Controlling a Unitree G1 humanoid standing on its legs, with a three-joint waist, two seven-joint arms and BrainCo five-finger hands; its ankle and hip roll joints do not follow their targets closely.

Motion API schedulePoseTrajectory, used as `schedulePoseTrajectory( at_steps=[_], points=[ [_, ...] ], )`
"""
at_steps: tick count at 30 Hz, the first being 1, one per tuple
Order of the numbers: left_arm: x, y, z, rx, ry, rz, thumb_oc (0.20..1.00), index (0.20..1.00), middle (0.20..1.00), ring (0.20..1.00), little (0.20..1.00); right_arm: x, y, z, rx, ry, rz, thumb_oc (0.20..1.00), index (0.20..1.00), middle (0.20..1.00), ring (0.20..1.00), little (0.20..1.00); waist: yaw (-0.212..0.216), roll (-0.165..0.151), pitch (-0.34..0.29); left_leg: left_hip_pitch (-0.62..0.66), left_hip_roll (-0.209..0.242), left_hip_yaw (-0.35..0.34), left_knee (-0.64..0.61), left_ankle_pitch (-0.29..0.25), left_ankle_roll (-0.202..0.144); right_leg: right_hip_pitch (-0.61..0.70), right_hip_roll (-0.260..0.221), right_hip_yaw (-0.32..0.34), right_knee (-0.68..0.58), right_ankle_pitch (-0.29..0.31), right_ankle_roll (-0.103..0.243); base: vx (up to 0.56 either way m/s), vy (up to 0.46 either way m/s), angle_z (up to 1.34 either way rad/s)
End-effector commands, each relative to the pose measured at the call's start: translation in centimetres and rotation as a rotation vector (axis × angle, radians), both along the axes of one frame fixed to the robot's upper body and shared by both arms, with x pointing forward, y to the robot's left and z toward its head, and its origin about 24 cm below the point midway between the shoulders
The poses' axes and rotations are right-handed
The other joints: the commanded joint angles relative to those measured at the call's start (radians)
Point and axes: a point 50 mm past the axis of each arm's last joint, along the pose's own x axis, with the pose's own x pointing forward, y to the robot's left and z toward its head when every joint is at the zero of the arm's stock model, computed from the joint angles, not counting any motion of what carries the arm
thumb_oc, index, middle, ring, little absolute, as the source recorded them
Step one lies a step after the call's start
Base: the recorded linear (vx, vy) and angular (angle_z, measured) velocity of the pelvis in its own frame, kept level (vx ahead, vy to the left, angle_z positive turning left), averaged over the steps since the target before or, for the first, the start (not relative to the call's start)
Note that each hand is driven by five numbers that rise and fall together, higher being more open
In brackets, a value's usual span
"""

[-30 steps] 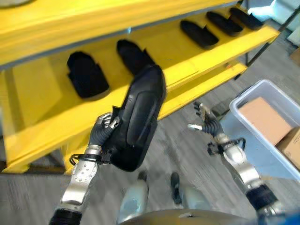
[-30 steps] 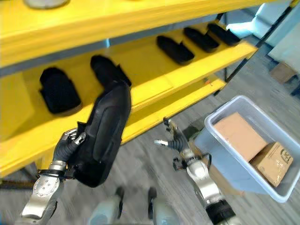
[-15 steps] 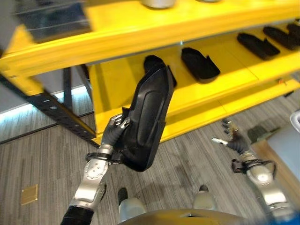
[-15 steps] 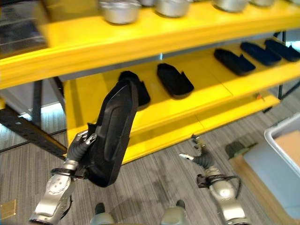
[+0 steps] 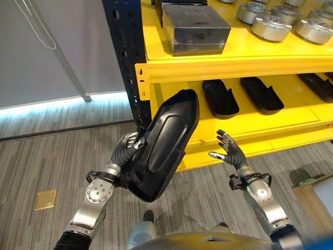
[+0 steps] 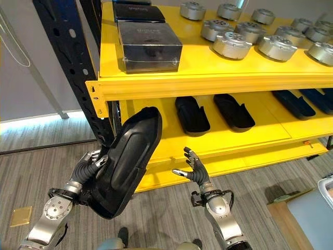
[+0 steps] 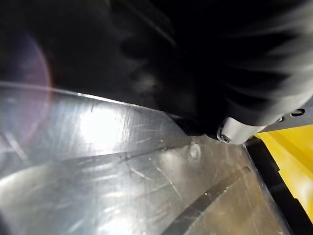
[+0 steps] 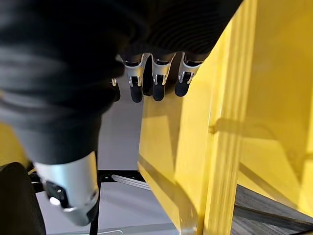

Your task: Move parts from the plastic box to the shelf.

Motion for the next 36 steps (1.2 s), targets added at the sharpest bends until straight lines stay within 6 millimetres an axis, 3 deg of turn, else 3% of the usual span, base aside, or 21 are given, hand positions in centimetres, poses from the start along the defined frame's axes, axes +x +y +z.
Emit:
schedulePoseTrajectory(
  at_steps=[1,2,3,5,6,7,8,9,10,12,13,14,16,20,25,31,36],
  points=[
    [1.3,0.4,4.4,-0.092,-0.256,0.095,0.2,0.2,0.2,0.2,0.2,1.8,-0.4,3.0,-0.065,-0.148,0.047,1.0,1.0,1.0,1.0,1.0,0.003,0.045,-0.001,0.05,0.025,-0.026,-0.025,-0.087,0.011,0.022,0.047,0.001,0.028,-0.052,0.047,0.05,0.04,-0.03],
    [1.5,0.1,4.6,-0.099,-0.268,0.089,0.2,0.2,0.2,0.2,0.2,2.1,0.1,3.3,-0.069,-0.167,0.064,1.0,1.0,1.0,1.0,1.0,0.008,0.038,-0.001,0.05,0.022,-0.022,-0.015,-0.096,0.016,0.019,0.045,0.002,0.032,-0.04,0.048,0.04,0.091,-0.13],
    [1.8,-0.1,4.9,-0.101,-0.28,0.08,0.2,0.2,0.2,0.2,0.2,2.3,0.4,3.5,-0.062,-0.177,0.069,1.0,1.0,1.0,1.0,1.0,0.008,0.04,0.009,0.052,0.021,-0.023,-0.002,-0.107,0.032,-0.014,0.039,0.012,0.118,-0.017,0.039,0.02,0.125,-0.16],
    [2.5,-0.5,5.4,-0.101,-0.299,0.064,0.2,0.2,0.2,0.2,0.2,2.4,0.7,3.7,-0.055,-0.185,0.074,1.0,1.0,1.0,1.0,1.0,-0.002,0.052,0.042,0.058,0.018,-0.034,0.015,-0.111,0.046,-0.082,0.048,0.088,0.263,0.05,0.027,-0.05,0.131,0.11],
    [2.8,-0.7,5.7,-0.098,-0.308,0.051,0.2,0.2,0.2,0.2,0.2,2.3,0.8,3.8,-0.045,-0.187,0.077,1.0,1.0,1.0,1.0,1.0,-0.013,0.066,0.062,0.058,0.024,-0.048,0.013,-0.101,0.05,-0.13,0.079,0.14,0.335,0.056,0.016,-0.04,0.083,0.61],
    [2.9,-0.9,5.9,-0.087,-0.315,0.045,0.2,0.2,0.2,0.2,0.2,2.2,0.9,3.8,-0.041,-0.184,0.082,1.0,1.0,1.0,1.0,1.0,-0.018,0.076,0.07,0.068,0.031,-0.054,0.008,-0.101,0.05,-0.157,0.073,0.146,0.341,0.047,0.012,0.13,-0.19,0.48],
    [3.5,-1.3,6.4,-0.108,-0.344,0.039,0.2,0.2,0.2,0.2,0.2,2.4,0.9,4.0,-0.022,-0.186,0.072,1.0,1.0,1.0,1.0,1.0,-0.037,0.081,0.079,0.087,0.056,-0.07,-0.006,-0.107,0.012,-0.198,0.043,0.182,0.174,0.034,0.016,0.17,-0.221,0.37],
    [3.5,-1.3,6.4,-0.109,-0.345,0.038,0.2,0.2,0.2,0.2,0.2,2.4,0.8,4.0,-0.022,-0.187,0.071,1.0,1.0,1.0,1.0,1.0,-0.038,0.085,0.083,0.091,0.061,-0.073,-0.005,-0.11,0.01,-0.186,0.047,0.176,0.165,0.036,0.015,0.21,-0.448,0.06],
    [3.7,-1.6,6.5,-0.139,-0.351,0.036,0.2,0.2,0.2,0.2,0.2,2.5,0.7,4.2,-0.029,-0.197,0.066,1.0,1.0,1.0,1.0,1.0,-0.048,0.072,0.097,0.094,0.085,-0.09,0.015,-0.123,-0.025,-0.185,0.034,0.215,0.053,0.047,0.037,0.08,-0.218,0.18],
    [3.7,-1.8,6.4,-0.146,-0.349,0.036,0.2,0.2,0.2,0.2,0.2,2.5,0.6,4.3,-0.032,-0.201,0.064,1.0,1.0,1.0,1.0,1.0,-0.054,0.062,0.101,0.092,0.106,-0.1,0.031,-0.131,-0.041,-0.166,0.042,0.236,0.035,0.041,0.046,0.07,-0.282,0.19],
    [3.6,-1.8,6.1,-0.15,-0.336,0.035,0.2,0.2,0.2,0.2,0.2,2.1,0.3,4.3,-0.038,-0.204,0.06,1.0,1.0,1.0,1.0,1.0,-0.055,0.049,0.094,0.087,0.112,-0.106,0.04,-0.138,-0.052,-0.15,0.047,0.232,0.028,0.0,0.044,0.1,-0.32,0.18],
    [3.6,-1.9,6.1,-0.145,-0.337,0.03,0.2,0.2,0.2,0.2,0.2,2.0,0.1,4.1,-0.04,-0.194,0.054,1.0,1.0,1.0,1.0,1.0,-0.053,0.035,0.084,0.084,0.118,-0.104,0.045,-0.136,-0.062,-0.13,0.049,0.224,0.024,0.003,0.054,0.13,-0.307,0.38],
    [3.3,-1.8,5.3,-0.156,-0.306,0.042,0.2,0.2,0.2,0.2,0.2,2.0,0.0,4.0,-0.044,-0.19,0.06,1.0,1.0,1.0,1.0,1.0,-0.048,0.027,0.066,0.099,0.16,-0.103,0.039,-0.124,-0.086,-0.114,0.077,0.186,0.045,-0.042,0.055,0.14,-0.355,0.48],
    [2.9,-1.5,4.4,-0.193,-0.268,0.067,0.2,0.2,0.2,0.2,0.2,1.7,-1.0,3.8,-0.041,-0.177,0.036,1.0,1.0,1.0,1.0,1.0,-0.053,0.05,0.048,0.101,0.249,-0.124,-0.008,-0.078,-0.12,-0.093,0.141,0.122,0.086,-0.178,0.025,0.09,-0.283,0.08],
    [2.6,-1.5,3.9,-0.231,-0.241,0.074,0.2,0.2,0.2,0.2,0.2,1.6,-2.2,3.8,-0.07,-0.178,0.011,1.0,1.0,1.0,1.0,1.0,-0.065,0.09,0.053,0.095,0.316,-0.126,-0.063,-0.02,-0.139,-0.135,0.186,0.084,0.172,-0.243,0.003,0.02,-0.186,0.14],
    [2.8,-1.6,4.5,-0.255,-0.274,0.076,0.2,0.2,0.2,0.2,0.2,1.9,-2.6,4.2,-0.088,-0.201,0.004,1.0,1.0,1.0,1.0,1.0,-0.067,0.125,0.09,0.062,0.334,-0.101,-0.06,0.0,-0.141,-0.229,0.201,0.108,0.246,-0.272,-0.007,-0.05,-0.085,-0.04],
    [4.2,-3.0,7.0,-0.317,-0.383,0.046,0.2,0.2,0.2,0.2,0.2,2.0,-3.0,4.7,-0.102,-0.227,-0.025,1.0,1.0,1.0,1.0,1.0,-0.081,0.131,0.127,-0.035,0.307,-0.046,0.038,0.002,-0.146,-0.227,0.159,0.083,0.23,-0.261,-0.011,-0.08,0.01,0.07]
  ],
)
